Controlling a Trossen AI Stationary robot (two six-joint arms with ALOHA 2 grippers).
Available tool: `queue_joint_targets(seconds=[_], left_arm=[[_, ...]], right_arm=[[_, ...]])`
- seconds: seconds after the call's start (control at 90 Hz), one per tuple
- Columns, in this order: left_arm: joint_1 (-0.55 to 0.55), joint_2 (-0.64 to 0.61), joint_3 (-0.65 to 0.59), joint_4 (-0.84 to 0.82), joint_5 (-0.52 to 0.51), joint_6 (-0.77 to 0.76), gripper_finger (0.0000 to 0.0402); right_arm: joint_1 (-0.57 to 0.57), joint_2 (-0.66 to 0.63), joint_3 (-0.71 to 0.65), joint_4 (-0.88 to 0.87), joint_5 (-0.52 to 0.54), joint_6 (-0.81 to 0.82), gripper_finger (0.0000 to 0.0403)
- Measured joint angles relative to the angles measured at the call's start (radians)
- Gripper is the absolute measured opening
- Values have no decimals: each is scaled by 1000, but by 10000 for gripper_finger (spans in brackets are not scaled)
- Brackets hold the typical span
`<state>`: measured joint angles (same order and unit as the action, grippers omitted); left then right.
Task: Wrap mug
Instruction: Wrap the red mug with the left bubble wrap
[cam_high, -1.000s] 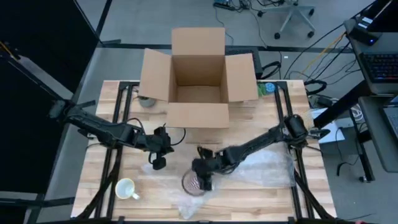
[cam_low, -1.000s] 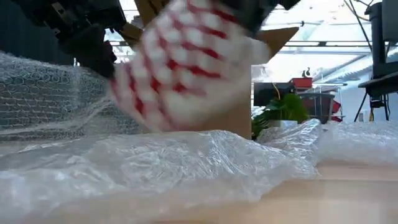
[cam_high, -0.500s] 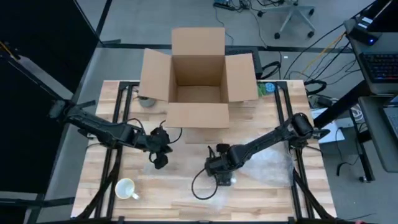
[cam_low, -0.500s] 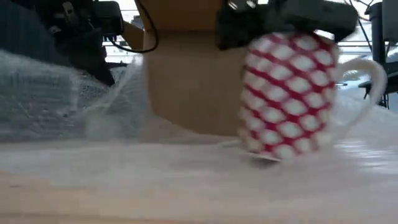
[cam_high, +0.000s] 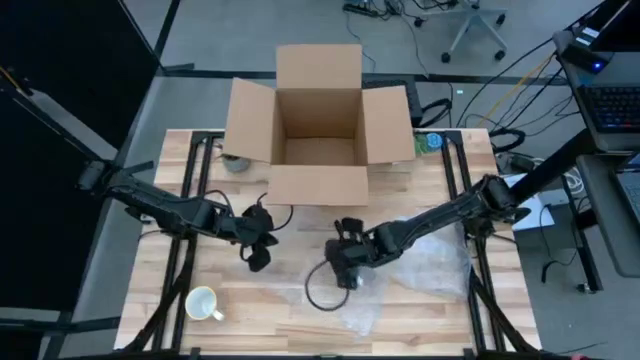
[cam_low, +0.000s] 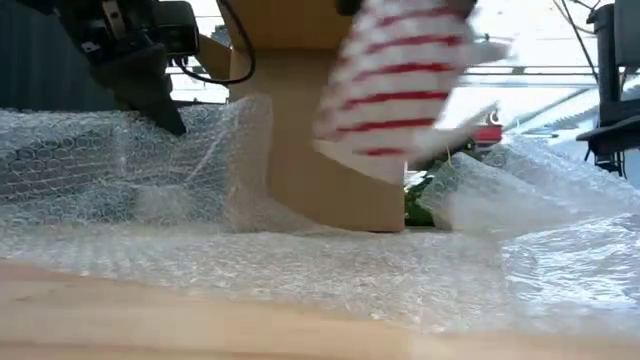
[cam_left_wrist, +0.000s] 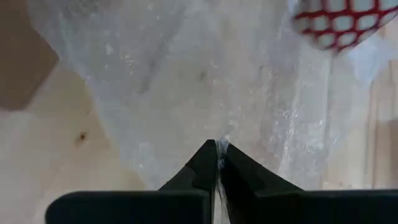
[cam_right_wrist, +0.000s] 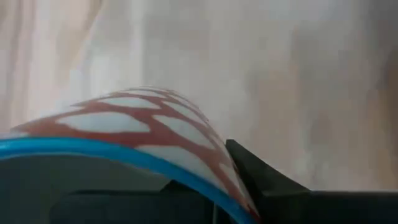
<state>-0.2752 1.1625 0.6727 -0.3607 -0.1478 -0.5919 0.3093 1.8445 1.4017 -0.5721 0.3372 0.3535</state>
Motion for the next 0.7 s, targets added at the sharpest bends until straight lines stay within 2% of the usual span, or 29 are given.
queue_joint_targets(seconds=[0.1,0.2,0.7], left_arm=[[0,0,0,32,0,0,3],[0,0,0,40,0,-13,3],[-36,15,0,40,-32,-55,3]], right_arm=[[-33,53,1,127,22,-28,6],[-56,96,0,174,-38,-27,6],[-98,129,0,103,-42,-22,8]])
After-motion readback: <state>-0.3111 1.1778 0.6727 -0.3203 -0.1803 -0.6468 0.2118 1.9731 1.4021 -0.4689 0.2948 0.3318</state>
